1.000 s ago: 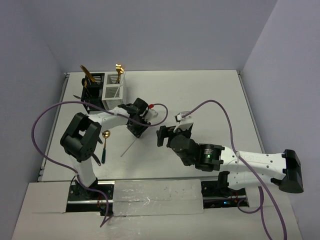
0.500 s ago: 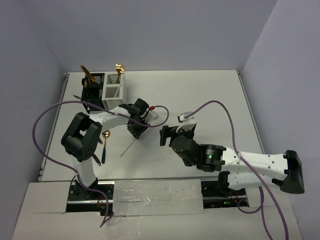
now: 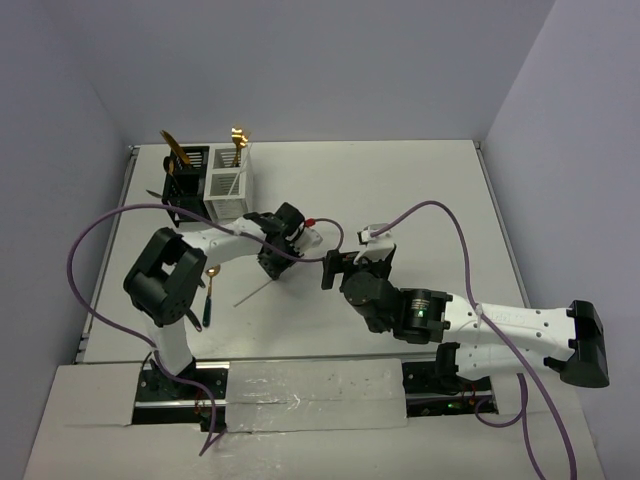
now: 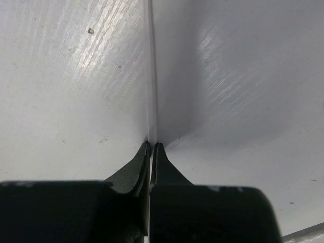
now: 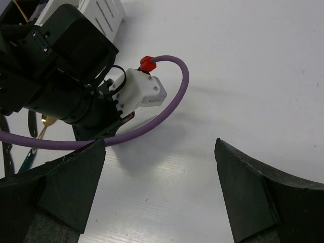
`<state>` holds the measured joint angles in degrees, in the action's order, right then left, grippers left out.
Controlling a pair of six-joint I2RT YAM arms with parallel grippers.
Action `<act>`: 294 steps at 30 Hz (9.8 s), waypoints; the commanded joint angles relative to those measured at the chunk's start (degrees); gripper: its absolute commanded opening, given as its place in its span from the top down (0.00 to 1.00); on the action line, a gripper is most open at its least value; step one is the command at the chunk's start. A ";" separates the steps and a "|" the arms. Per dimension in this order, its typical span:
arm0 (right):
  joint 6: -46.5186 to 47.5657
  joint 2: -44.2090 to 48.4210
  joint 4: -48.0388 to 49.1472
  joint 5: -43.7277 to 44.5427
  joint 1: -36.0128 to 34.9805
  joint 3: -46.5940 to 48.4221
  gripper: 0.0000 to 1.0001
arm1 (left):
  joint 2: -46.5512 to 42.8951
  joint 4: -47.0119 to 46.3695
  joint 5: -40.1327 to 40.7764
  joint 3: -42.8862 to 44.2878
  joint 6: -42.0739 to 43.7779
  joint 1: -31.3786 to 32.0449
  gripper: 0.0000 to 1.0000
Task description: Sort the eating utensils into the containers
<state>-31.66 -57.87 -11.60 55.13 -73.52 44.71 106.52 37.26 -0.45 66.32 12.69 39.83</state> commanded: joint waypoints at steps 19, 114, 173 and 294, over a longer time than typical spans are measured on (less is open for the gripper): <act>0.02 4.16 1.58 3.93 0.04 -0.41 0.05 | -20.54 -7.90 -6.50 3.19 -7.41 -3.18 1.00; -7.63 17.88 -4.31 3.66 -0.05 -8.32 0.06 | -20.13 5.20 -2.28 -21.77 5.24 -24.19 0.49; -9.12 19.90 -10.20 7.79 -0.05 -6.48 0.06 | -14.15 -81.11 2.12 -13.85 -15.24 -42.91 1.00; 3.88 25.53 3.07 1.38 0.57 -16.67 0.03 | -24.15 -9.74 1.51 -26.86 9.02 -51.08 1.00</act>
<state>-28.40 -32.42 -8.60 53.76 -73.34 25.19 83.92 42.22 4.43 42.41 19.07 -10.31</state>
